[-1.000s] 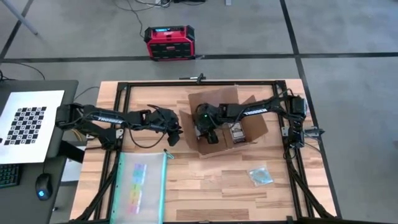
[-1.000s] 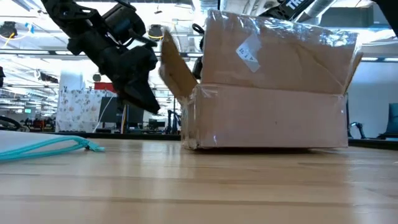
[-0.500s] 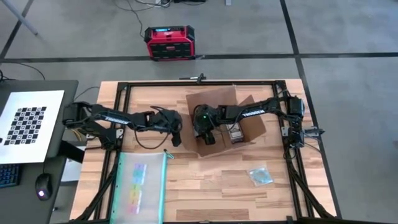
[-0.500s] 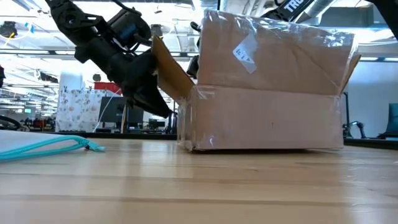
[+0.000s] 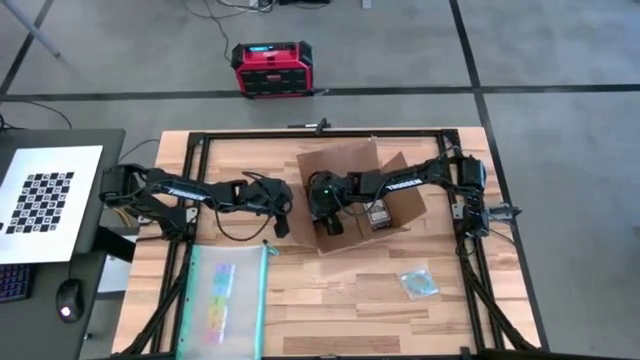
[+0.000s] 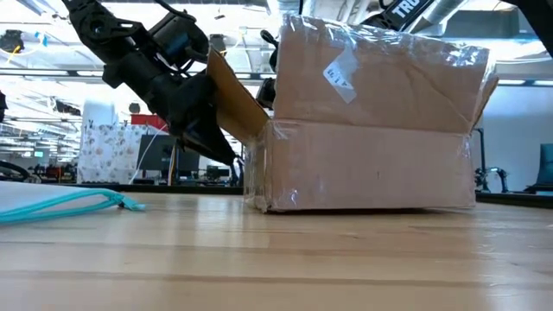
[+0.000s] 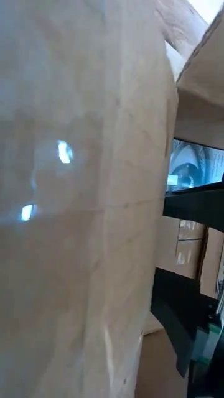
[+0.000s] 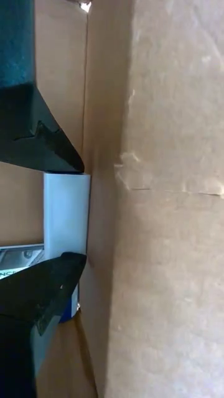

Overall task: Unpack boxes
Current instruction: Remove the white charger adapter from the cardboard box

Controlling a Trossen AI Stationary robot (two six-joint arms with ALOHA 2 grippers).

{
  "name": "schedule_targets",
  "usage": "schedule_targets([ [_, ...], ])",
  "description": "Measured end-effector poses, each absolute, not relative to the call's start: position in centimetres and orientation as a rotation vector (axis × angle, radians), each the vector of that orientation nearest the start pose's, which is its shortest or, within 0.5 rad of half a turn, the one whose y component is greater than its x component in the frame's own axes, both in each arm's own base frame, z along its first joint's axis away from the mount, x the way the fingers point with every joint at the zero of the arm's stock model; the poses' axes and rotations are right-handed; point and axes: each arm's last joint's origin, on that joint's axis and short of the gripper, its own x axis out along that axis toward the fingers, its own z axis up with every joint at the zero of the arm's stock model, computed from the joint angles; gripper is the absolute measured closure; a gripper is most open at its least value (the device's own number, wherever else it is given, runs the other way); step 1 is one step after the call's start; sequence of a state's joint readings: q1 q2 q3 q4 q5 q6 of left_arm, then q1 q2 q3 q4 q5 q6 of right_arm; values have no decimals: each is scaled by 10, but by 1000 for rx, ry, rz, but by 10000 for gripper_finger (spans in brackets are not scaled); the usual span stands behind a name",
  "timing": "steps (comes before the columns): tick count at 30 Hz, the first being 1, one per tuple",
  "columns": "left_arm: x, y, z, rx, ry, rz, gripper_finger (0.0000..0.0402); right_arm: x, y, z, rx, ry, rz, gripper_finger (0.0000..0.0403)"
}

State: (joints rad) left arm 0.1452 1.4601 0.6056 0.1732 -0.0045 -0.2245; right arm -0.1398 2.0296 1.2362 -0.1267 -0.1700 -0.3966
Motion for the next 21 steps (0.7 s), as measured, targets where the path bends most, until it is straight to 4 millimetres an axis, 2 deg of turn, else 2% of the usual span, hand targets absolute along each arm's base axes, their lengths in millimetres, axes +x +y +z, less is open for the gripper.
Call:
schedule_targets([
  [8, 269, 39, 158, -273, 669, 218, 293, 399, -52, 159, -187, 867, 178, 188],
  [13, 269, 39, 158, -288, 667, 224, 293, 402, -54, 174, -158, 896, 170, 169],
  [21, 269, 39, 159, -290, 666, 228, 293, 404, -56, 177, -161, 929, 156, 138],
])
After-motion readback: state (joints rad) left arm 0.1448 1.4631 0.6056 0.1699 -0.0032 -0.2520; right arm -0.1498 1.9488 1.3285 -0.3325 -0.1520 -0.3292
